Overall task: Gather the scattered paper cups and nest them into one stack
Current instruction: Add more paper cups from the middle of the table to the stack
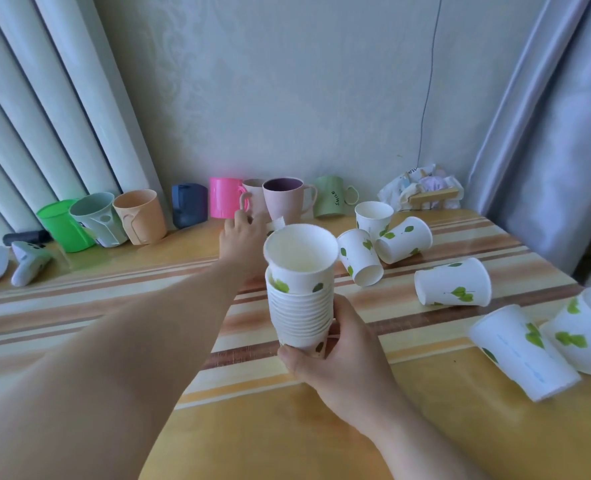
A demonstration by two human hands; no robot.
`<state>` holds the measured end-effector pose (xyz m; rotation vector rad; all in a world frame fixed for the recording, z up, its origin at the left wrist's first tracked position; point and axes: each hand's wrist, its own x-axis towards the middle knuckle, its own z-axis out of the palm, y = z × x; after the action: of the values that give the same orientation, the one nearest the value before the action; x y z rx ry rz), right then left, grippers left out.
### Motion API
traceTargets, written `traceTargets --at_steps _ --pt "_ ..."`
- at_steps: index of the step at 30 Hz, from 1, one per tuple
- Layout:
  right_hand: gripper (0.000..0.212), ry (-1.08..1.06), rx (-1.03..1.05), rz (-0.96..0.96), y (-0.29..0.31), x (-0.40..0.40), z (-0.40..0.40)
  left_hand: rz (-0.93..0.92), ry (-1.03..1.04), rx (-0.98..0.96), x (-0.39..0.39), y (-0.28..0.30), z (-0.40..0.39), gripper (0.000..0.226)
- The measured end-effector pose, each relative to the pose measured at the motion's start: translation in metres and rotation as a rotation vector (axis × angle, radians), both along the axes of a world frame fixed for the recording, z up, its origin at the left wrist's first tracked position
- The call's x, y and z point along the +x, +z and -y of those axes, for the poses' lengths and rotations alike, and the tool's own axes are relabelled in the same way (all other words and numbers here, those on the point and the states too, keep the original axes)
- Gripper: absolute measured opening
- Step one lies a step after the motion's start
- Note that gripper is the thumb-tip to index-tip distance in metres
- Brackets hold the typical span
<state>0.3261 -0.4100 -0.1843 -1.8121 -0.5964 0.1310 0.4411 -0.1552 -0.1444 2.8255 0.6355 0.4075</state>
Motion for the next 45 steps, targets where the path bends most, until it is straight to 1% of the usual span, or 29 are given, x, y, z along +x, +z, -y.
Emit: traceTargets --at_steps 1,2,4,5,6,7,8,10,11,14,16,18,23,27,31,37,38,40,42,44,45 --pt "0.048 0.000 -0.003 0.000 0.000 0.001 0.000 -0.022 0.009 0.036 0.001 -0.002 -0.003 0.050" --pt "0.049 -0.002 -0.008 0.000 -0.001 0.001 0.000 -0.037 0.019 0.028 0.000 -0.003 -0.006 0.051" --pt "0.049 -0.009 -0.011 0.001 -0.001 0.001 0.000 0.009 0.031 -0.039 -0.008 -0.001 -0.008 0.053" --pt "0.048 -0.013 -0.011 0.005 -0.001 0.001 0.000 0.039 0.031 -0.082 -0.016 0.000 -0.007 0.059" --pt "0.048 -0.015 -0.011 0.004 0.000 0.001 0.000 0.067 0.021 -0.139 -0.027 0.001 -0.006 0.070" --pt "0.048 -0.015 -0.011 -0.002 0.000 0.000 0.000 0.105 0.016 -0.240 -0.041 0.004 -0.002 0.080" --pt "0.048 -0.015 -0.011 -0.009 0.001 0.000 -0.001 0.149 0.020 -0.363 -0.054 0.004 0.000 0.082" --pt "0.049 -0.016 -0.009 -0.007 0.001 0.000 -0.001 0.229 0.063 -0.574 -0.079 -0.003 0.001 0.071" --pt "0.049 -0.018 -0.009 -0.005 0.002 -0.001 -0.001 0.253 0.088 -0.616 -0.091 -0.006 0.000 0.070" --pt "0.047 -0.013 -0.007 -0.002 0.004 -0.002 -0.001 0.238 0.062 -0.608 -0.131 -0.010 -0.004 0.073" --pt "0.046 -0.007 -0.008 0.004 0.004 -0.002 -0.001 0.205 0.052 -0.584 -0.159 -0.011 -0.006 0.067" --pt "0.046 -0.011 -0.008 0.004 0.003 -0.003 -0.001 0.197 0.058 -0.610 -0.187 -0.012 -0.005 0.063" --pt "0.048 -0.008 -0.004 -0.015 0.002 -0.004 -0.001 0.165 0.043 -0.622 -0.236 -0.013 0.004 0.064" --pt "0.051 0.000 -0.002 -0.019 0.003 -0.005 0.001 0.152 0.065 -0.516 -0.248 -0.019 0.013 0.054" --pt "0.057 0.002 -0.019 -0.017 0.003 -0.005 0.002 0.104 0.082 -0.392 -0.246 -0.022 0.019 0.052" --pt "0.059 0.007 -0.028 -0.028 0.004 -0.006 0.002 0.096 0.100 -0.375 -0.250 -0.022 0.022 0.055" --pt "0.059 0.009 -0.026 -0.030 0.004 -0.006 0.002 0.095 0.099 -0.415 -0.250 -0.021 0.023 0.054" --pt "0.058 0.012 -0.023 -0.033 0.004 -0.006 0.002 0.160 0.102 -0.613 -0.245 -0.011 0.029 0.050" --pt "0.058 0.017 -0.019 -0.035 0.005 -0.007 0.002 0.347 0.077 -0.827 -0.237 0.013 0.042 0.039" --pt "0.057 0.022 -0.013 -0.034 0.005 -0.006 0.002 0.531 -0.008 -0.950 -0.225 0.044 0.059 0.027" --pt "0.057 0.024 -0.012 -0.032 0.005 -0.006 0.002 0.583 -0.068 -0.992 -0.219 0.060 0.069 0.022"
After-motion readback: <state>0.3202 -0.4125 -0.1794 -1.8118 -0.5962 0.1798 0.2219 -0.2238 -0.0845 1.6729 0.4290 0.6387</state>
